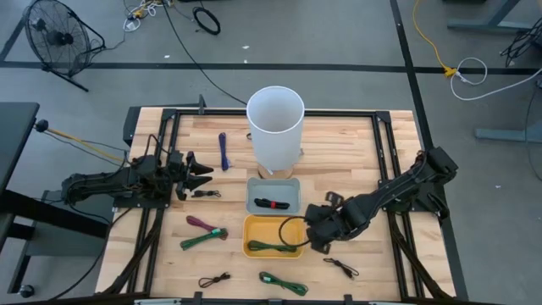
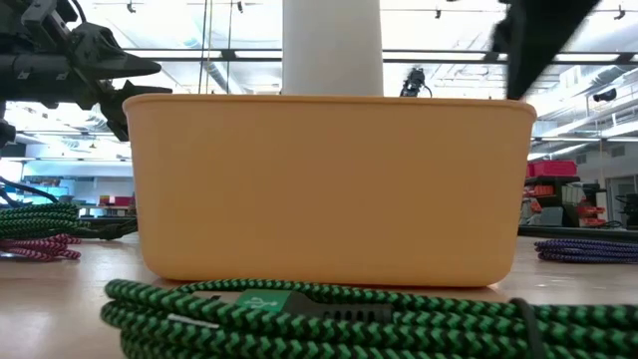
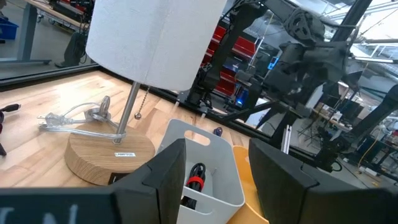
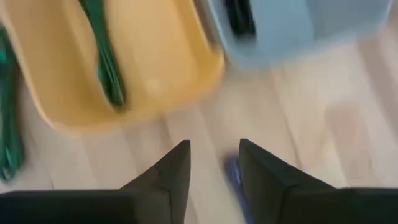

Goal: Pick & Place USB Port
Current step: Put the purple charger cable into the yellow bin

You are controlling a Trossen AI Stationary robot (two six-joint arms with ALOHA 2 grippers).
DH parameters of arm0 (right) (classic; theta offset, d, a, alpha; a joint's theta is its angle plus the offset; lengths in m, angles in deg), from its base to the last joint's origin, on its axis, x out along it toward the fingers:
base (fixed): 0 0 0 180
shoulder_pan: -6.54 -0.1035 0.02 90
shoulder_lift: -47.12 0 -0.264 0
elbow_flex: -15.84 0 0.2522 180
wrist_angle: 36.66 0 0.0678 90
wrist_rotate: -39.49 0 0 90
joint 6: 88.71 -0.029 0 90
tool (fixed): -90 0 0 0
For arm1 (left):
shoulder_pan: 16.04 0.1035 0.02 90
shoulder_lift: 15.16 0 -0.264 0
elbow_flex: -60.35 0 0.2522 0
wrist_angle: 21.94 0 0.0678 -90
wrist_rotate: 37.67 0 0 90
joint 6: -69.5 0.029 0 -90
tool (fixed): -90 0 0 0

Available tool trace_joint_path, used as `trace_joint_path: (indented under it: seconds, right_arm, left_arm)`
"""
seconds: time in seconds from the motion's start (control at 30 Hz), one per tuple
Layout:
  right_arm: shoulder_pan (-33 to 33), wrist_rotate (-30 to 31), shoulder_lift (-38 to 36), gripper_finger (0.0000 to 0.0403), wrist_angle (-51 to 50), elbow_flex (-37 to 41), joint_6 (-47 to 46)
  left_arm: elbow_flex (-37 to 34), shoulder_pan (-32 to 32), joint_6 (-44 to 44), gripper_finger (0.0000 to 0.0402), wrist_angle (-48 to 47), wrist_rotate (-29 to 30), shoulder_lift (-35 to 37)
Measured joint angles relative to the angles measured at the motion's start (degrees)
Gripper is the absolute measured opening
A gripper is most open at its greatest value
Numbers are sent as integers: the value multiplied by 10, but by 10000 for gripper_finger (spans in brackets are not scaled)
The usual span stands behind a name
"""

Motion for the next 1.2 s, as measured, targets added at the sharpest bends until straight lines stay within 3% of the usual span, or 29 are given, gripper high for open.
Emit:
trace_joint_path:
  seconds: [0.27, 0.63, 1.2]
  right_arm:
    - [-27, -26, 0, 140, -42, 29, -42]
    - [-31, -61, 0, 204, -66, 131, -93]
    - [-26, -65, 0, 254, 16, 212, -106]
  left_arm:
    - [0, 0, 0, 181, -4, 0, 0]
    - [0, 0, 0, 181, -5, 0, 0]
    - [0, 0, 0, 181, -6, 0, 0]
